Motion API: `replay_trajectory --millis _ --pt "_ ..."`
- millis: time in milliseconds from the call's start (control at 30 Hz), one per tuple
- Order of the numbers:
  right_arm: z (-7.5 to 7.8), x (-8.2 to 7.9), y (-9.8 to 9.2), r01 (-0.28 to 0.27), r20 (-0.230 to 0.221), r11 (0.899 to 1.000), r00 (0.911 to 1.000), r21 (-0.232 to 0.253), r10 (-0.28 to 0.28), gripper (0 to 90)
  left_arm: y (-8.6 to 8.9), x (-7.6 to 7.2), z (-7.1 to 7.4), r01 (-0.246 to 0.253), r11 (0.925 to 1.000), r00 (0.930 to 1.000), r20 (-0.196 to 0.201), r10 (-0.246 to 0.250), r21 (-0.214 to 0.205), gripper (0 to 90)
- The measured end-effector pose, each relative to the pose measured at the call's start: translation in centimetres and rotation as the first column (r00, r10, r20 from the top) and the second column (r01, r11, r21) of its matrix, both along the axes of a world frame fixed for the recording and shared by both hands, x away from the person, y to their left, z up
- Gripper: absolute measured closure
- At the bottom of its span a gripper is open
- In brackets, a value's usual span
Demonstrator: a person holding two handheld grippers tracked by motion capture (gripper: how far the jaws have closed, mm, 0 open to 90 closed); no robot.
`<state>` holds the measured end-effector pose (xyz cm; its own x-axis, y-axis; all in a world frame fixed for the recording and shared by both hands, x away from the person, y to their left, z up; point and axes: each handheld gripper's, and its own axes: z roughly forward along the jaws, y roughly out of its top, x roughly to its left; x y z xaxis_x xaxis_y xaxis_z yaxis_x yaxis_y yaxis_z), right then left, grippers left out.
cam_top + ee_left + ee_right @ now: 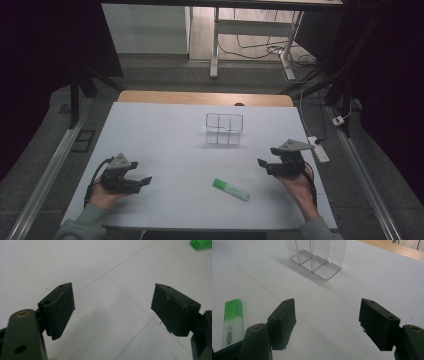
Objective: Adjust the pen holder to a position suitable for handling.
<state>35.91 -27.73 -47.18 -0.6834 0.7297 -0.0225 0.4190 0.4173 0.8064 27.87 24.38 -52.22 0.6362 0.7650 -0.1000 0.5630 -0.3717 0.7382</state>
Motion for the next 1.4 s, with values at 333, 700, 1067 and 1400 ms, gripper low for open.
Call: replay_trajectory --millis 333,700,1067,1400 --pt "0.3 1.8 1.2 0.004 -0.002 1.0 1.0 0.014 -0.004 34.3 0.0 0.0 0.0 0.001 1.0 1.0 0.001 -0.001 -0.001 18.5" --pt "0.3 3.6 2.1 0.009 -0.013 1.0 0.9999 -0.001 -0.009 39.1 0.1 0.1 0.0 0.002 1.0 1.0 -0.003 -0.002 0.001 18.5" --pt "0.2 4.9 3.0 0.014 -0.014 1.0 0.9998 -0.016 -0.014 59.5 0.0 0.1 -0.1 0.004 1.0 1.0 -0.006 -0.004 0.003 18.5" --pt "-0.3 6.4 3.8 0.025 -0.012 0.999 0.9996 -0.03 -0.025 87.6 0.0 0.1 -0.1 0.009 0.9999 0.9999 -0.008 -0.009 0.01 18.5"
